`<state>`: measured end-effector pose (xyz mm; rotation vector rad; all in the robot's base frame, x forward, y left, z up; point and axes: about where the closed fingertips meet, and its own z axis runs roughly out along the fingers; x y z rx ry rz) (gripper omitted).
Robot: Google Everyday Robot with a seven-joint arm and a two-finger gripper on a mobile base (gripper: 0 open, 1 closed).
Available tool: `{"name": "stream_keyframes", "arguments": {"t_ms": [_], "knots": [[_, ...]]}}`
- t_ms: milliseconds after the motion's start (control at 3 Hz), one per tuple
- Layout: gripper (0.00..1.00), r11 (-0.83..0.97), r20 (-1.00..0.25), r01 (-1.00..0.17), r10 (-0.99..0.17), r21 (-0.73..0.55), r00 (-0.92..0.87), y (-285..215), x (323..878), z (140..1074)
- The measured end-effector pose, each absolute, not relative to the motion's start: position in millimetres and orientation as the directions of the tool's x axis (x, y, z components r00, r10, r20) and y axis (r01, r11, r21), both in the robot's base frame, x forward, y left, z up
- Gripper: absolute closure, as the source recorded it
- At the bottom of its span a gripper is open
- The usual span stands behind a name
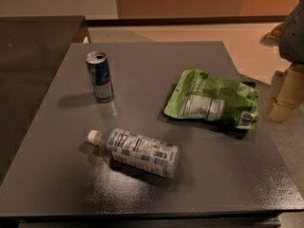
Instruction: Place blue plastic bottle upright
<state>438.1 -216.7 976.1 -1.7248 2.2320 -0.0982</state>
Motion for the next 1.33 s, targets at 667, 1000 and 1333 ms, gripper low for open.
{"name": "stream_keyframes", "arguments": {"t_ms": [667, 1000, 1333], "knots": [[0.0, 0.256, -0.22, -0.933, -0.954, -0.254, -0.202, -208, 434, 977], [0.0, 0.195, -0.242, -0.947, -0.961, -0.254, -0.133, -171, 416, 973], [0.0, 0.132, -0.239, -0.96, -0.968, -0.245, -0.073, -123, 398, 962]]}}
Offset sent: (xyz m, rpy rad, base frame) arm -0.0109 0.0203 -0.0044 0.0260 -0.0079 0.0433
